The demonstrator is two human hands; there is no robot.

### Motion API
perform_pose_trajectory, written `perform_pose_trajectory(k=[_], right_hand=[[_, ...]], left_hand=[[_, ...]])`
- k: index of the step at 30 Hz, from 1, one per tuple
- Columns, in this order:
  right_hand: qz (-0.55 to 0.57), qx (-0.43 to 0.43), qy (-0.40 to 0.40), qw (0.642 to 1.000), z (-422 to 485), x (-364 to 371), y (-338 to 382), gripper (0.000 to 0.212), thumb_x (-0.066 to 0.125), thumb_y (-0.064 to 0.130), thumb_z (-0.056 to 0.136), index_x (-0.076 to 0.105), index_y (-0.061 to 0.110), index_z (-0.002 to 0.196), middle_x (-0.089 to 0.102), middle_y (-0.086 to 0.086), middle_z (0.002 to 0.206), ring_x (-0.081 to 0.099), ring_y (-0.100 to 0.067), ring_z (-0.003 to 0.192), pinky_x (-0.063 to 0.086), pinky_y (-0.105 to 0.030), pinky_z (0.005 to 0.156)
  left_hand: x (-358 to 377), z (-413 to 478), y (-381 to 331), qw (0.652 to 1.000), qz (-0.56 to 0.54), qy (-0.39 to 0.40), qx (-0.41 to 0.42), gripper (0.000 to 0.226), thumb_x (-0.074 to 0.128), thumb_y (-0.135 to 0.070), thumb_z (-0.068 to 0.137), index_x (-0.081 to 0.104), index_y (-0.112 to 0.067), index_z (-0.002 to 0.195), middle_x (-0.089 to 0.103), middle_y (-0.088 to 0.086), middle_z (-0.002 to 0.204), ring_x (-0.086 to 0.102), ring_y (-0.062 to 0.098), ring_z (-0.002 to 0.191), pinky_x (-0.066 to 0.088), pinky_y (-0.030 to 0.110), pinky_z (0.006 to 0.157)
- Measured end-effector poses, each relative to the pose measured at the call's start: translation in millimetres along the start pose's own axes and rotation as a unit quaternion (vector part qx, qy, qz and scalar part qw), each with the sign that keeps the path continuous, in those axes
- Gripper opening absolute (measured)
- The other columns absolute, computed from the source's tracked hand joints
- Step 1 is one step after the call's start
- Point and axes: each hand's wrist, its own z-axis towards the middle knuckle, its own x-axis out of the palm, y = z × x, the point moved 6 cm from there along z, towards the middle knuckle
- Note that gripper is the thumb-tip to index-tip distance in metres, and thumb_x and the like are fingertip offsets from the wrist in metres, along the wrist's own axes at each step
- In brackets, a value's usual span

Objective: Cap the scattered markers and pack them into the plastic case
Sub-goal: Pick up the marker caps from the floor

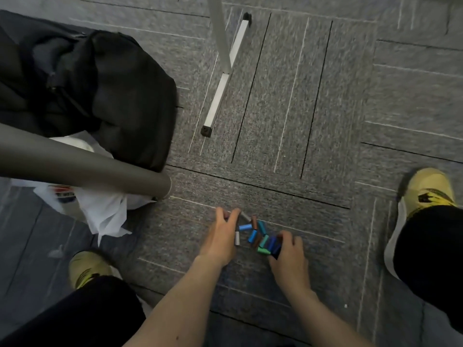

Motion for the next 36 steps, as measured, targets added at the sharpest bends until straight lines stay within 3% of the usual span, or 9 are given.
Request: perform_pose_trajectory(k=[6, 9, 11, 14, 22, 25, 31, 36], right_hand=[[0.031, -0.022, -0.013, 0.999, 13, -3, 14, 0.051, 0.068, 0.012, 0.087, 0.046, 0.024, 0.131, 0.044, -0.002, 0.129, 0.056, -0.027, 0.109, 0.042, -0.034, 0.083], [0.048, -0.028, -0.012, 0.998, 16, -2, 22, 0.055, 0.069, 0.011, 0.086, 0.047, 0.025, 0.135, 0.044, -0.002, 0.129, 0.055, -0.027, 0.111, 0.042, -0.035, 0.086], [0.055, -0.034, -0.007, 0.998, 16, 0, 25, 0.057, 0.07, 0.01, 0.086, 0.046, 0.024, 0.136, 0.043, -0.001, 0.128, 0.055, -0.026, 0.111, 0.043, -0.035, 0.091], [0.064, -0.038, 0.001, 0.997, 17, 2, 26, 0.06, 0.071, 0.01, 0.085, 0.046, 0.022, 0.138, 0.042, 0.0, 0.127, 0.055, -0.024, 0.111, 0.043, -0.034, 0.092], [0.073, -0.052, -0.006, 0.996, 26, -1, 30, 0.066, 0.072, 0.009, 0.084, 0.046, 0.02, 0.143, 0.047, 0.0, 0.126, 0.052, -0.019, 0.113, 0.039, -0.027, 0.094], [0.083, -0.06, -0.009, 0.995, 29, -2, 36, 0.066, 0.067, 0.003, 0.084, 0.046, 0.018, 0.144, 0.049, -0.002, 0.123, 0.051, -0.019, 0.11, 0.038, -0.026, 0.093], [0.141, -0.058, -0.023, 0.988, 31, 1, 46, 0.051, 0.062, 0.006, 0.084, 0.059, 0.015, 0.134, 0.057, -0.004, 0.11, 0.056, -0.021, 0.105, 0.04, -0.027, 0.094], [0.266, 0.024, -0.039, 0.963, 38, -1, 39, 0.029, 0.06, 0.015, 0.087, 0.072, 0.019, 0.113, 0.072, -0.001, 0.102, 0.064, -0.02, 0.099, 0.049, -0.035, 0.09]], left_hand=[[-3, 5, 0, 1.0, -0.028, 0.0, 0.002, 0.09, 0.077, 0.004, 0.07, 0.032, -0.033, 0.139, 0.028, -0.004, 0.112, 0.056, 0.02, 0.083, 0.055, 0.037, 0.076], [-3, 7, -4, 0.999, -0.038, 0.002, 0.006, 0.089, 0.078, 0.001, 0.071, 0.032, -0.032, 0.141, 0.03, -0.004, 0.115, 0.056, 0.017, 0.083, 0.054, 0.032, 0.074], [-1, 7, -10, 0.999, -0.043, 0.022, 0.013, 0.097, 0.086, -0.007, 0.068, 0.03, -0.03, 0.143, 0.031, -0.004, 0.121, 0.057, 0.017, 0.09, 0.053, 0.03, 0.079], [2, 6, -17, 0.998, -0.049, 0.039, 0.011, 0.107, 0.092, -0.021, 0.063, 0.025, -0.024, 0.147, 0.03, -0.001, 0.129, 0.059, 0.022, 0.105, 0.055, 0.039, 0.091], [7, 7, -26, 0.998, -0.058, -0.004, 0.014, 0.071, 0.079, -0.022, 0.08, 0.038, -0.022, 0.138, 0.036, -0.001, 0.128, 0.061, 0.024, 0.103, 0.054, 0.037, 0.086], [6, 9, -23, 0.995, -0.097, -0.011, 0.007, 0.06, 0.077, -0.018, 0.079, 0.047, -0.024, 0.131, 0.047, -0.001, 0.125, 0.057, 0.023, 0.108, 0.052, 0.038, 0.089], [7, 11, -16, 0.989, -0.144, -0.035, 0.002, 0.051, 0.08, -0.016, 0.071, 0.06, -0.029, 0.116, 0.055, -0.006, 0.112, 0.057, 0.017, 0.101, 0.051, 0.032, 0.085], [5, 12, -13, 0.981, -0.187, -0.049, -0.011, 0.05, 0.082, -0.012, 0.067, 0.067, -0.026, 0.112, 0.061, -0.008, 0.109, 0.059, 0.011, 0.097, 0.049, 0.022, 0.085]])
